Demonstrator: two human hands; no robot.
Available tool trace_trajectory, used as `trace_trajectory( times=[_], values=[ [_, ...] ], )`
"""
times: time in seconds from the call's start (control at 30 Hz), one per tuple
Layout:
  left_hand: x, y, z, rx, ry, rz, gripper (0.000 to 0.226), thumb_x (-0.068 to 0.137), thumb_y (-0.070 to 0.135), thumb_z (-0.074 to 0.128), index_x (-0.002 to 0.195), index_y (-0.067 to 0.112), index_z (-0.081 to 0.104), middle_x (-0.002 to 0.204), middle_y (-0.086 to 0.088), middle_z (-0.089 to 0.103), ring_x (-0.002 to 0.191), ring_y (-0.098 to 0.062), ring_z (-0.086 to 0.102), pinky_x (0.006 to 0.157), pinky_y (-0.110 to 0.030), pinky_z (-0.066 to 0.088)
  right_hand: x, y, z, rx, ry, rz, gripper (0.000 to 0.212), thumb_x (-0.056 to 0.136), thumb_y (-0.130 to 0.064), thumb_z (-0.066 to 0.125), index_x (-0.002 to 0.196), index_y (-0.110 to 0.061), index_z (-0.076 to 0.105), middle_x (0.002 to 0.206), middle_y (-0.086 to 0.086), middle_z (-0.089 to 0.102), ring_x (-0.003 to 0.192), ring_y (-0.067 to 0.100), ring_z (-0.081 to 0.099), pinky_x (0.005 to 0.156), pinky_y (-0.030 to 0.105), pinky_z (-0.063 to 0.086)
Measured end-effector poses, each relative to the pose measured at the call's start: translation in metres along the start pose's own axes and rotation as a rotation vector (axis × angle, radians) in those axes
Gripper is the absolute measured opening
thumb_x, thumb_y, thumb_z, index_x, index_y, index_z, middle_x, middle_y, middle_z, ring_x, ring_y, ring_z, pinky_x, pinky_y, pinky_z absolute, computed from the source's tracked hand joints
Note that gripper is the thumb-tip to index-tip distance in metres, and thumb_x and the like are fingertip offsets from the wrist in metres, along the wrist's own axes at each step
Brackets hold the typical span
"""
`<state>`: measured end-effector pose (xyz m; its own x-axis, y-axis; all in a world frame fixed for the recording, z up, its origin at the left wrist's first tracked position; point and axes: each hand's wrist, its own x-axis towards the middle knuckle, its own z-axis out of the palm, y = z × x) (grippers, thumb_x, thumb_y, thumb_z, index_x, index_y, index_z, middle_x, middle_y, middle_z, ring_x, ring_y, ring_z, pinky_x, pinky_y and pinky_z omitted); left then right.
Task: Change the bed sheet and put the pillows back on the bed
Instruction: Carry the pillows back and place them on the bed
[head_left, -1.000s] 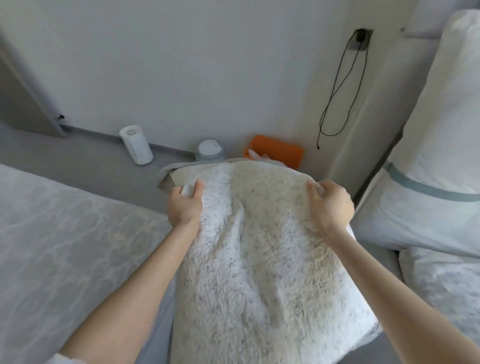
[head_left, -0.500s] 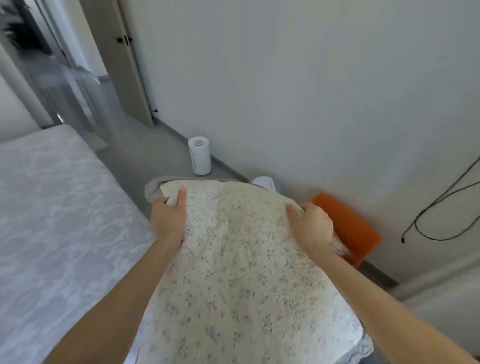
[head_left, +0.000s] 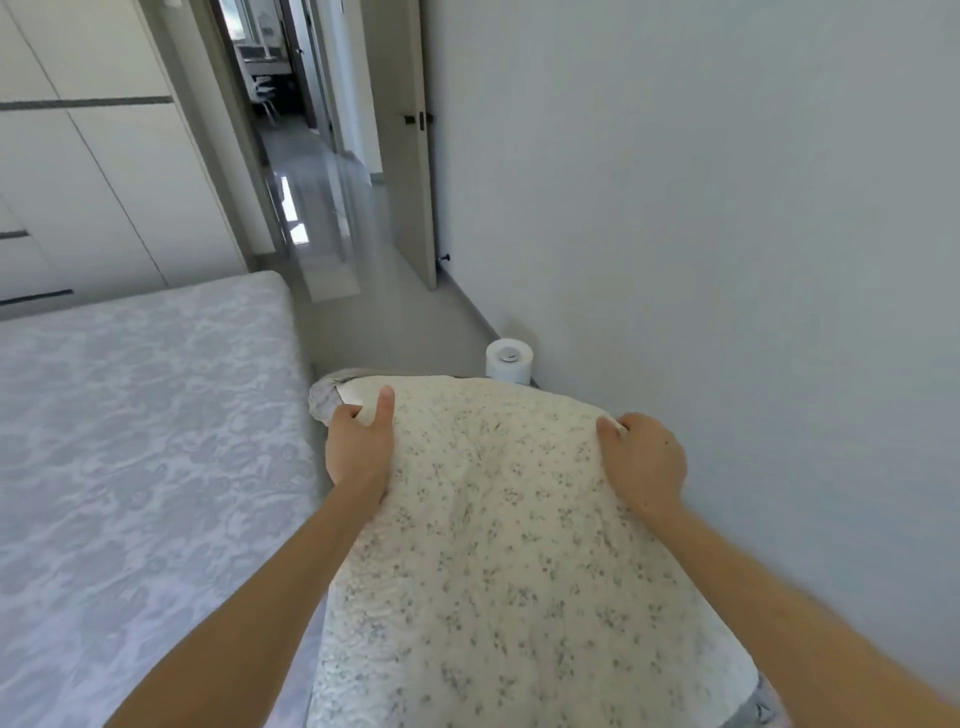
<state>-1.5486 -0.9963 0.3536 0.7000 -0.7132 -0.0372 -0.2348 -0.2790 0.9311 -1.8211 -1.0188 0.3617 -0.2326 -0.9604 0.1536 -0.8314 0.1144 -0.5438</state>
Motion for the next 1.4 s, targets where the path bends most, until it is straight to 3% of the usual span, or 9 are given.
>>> trace_trajectory(
  times=[0.1, 0.13, 0.23, 0.37, 0.5, 0.57, 0.67, 1.13, 1.4],
  values=[
    [0.061, 0.014, 0.026, -0.043, 0.093, -0.071, 0.066, 0.085, 0.061, 0.051, 0.097, -0.004, 0.056, 0.087, -0.020, 0.062, 0.094, -0.042, 0.059, 0.080, -0.046, 0.049, 0.083, -0.033, 0.036, 0.004, -0.048, -0.088, 0.036, 0.097, -0.032, 0.043, 0.071, -0.008, 0.051, 0.061, 0.000, 0.045, 0.064, 0.023, 0.049, 0.053, 0.028, 0.028],
    [0.080, 0.019, 0.033, -0.056, 0.126, -0.097, 0.060, 0.086, 0.059, 0.051, 0.087, -0.001, 0.056, 0.078, -0.019, 0.059, 0.084, -0.041, 0.058, 0.072, -0.043, 0.048, 0.108, -0.045, 0.050, 0.019, -0.060, -0.118, 0.037, 0.097, -0.032, 0.043, 0.069, -0.009, 0.049, 0.061, -0.001, 0.045, 0.064, 0.023, 0.048, 0.052, 0.028, 0.027],
    [0.134, 0.031, 0.050, -0.057, 0.232, -0.160, 0.051, 0.088, 0.056, 0.050, 0.061, 0.016, 0.036, 0.055, 0.001, 0.035, 0.058, -0.020, 0.038, 0.053, -0.029, 0.030, 0.172, -0.080, 0.088, 0.050, -0.120, -0.210, 0.039, 0.098, -0.033, 0.040, 0.062, -0.018, 0.037, 0.059, -0.006, 0.038, 0.059, 0.017, 0.041, 0.051, 0.026, 0.024],
    [0.203, 0.047, 0.063, -0.079, 0.395, -0.211, 0.051, 0.087, 0.059, 0.050, 0.062, 0.018, 0.033, 0.055, 0.003, 0.030, 0.049, -0.015, 0.029, 0.048, -0.026, 0.025, 0.256, -0.137, 0.136, 0.140, -0.188, -0.371, 0.044, 0.099, -0.031, 0.040, 0.057, -0.020, 0.032, 0.054, -0.006, 0.033, 0.054, 0.016, 0.038, 0.047, 0.025, 0.020],
    [0.275, 0.057, 0.065, -0.107, 0.541, -0.272, 0.053, 0.088, 0.052, 0.051, 0.058, 0.018, 0.024, 0.053, 0.003, 0.022, 0.047, -0.015, 0.020, 0.047, -0.026, 0.017, 0.324, -0.200, 0.196, 0.295, -0.220, -0.479, 0.047, 0.099, -0.034, 0.043, 0.062, -0.004, 0.047, 0.055, 0.006, 0.044, 0.054, 0.020, 0.037, 0.050, 0.031, 0.024],
    [0.321, 0.057, 0.064, -0.091, 0.592, -0.283, 0.053, 0.088, 0.050, 0.050, 0.057, 0.017, 0.021, 0.053, 0.002, 0.020, 0.047, -0.016, 0.018, 0.049, -0.026, 0.016, 0.358, -0.238, 0.230, 0.331, -0.257, -0.525, 0.047, 0.099, -0.030, 0.045, 0.056, -0.012, 0.036, 0.053, 0.002, 0.038, 0.052, 0.017, 0.032, 0.050, 0.032, 0.023],
    [0.393, 0.060, 0.061, -0.059, 0.624, -0.296, 0.049, 0.089, 0.045, 0.048, 0.057, 0.017, 0.023, 0.052, 0.002, 0.021, 0.046, -0.016, 0.019, 0.048, -0.024, 0.016, 0.401, -0.291, 0.278, 0.307, -0.296, -0.569, 0.050, 0.099, -0.030, 0.044, 0.055, -0.019, 0.023, 0.051, -0.004, 0.027, 0.048, 0.011, 0.022, 0.048, 0.030, 0.015],
    [0.808, 0.103, 0.105, -0.027, 0.657, -0.285, 0.045, 0.090, 0.038, 0.047, 0.056, 0.017, 0.026, 0.050, 0.002, 0.023, 0.046, -0.015, 0.021, 0.047, -0.024, 0.019, 0.663, -0.535, 0.499, 0.317, -0.357, -0.547, 0.045, 0.100, -0.028, 0.043, 0.058, -0.019, 0.029, 0.052, -0.004, 0.032, 0.047, 0.011, 0.027, 0.047, 0.026, 0.017],
    [1.047, 0.117, 0.137, -0.047, 0.748, -0.343, 0.045, 0.093, 0.044, 0.040, 0.060, 0.017, 0.026, 0.054, 0.001, 0.022, 0.049, -0.016, 0.022, 0.049, -0.027, 0.019, 0.832, -0.692, 0.631, 0.329, -0.423, -0.648, 0.048, 0.098, -0.036, 0.044, 0.056, -0.022, 0.027, 0.050, -0.007, 0.028, 0.046, 0.008, 0.024, 0.047, 0.025, 0.015]
  ],
)
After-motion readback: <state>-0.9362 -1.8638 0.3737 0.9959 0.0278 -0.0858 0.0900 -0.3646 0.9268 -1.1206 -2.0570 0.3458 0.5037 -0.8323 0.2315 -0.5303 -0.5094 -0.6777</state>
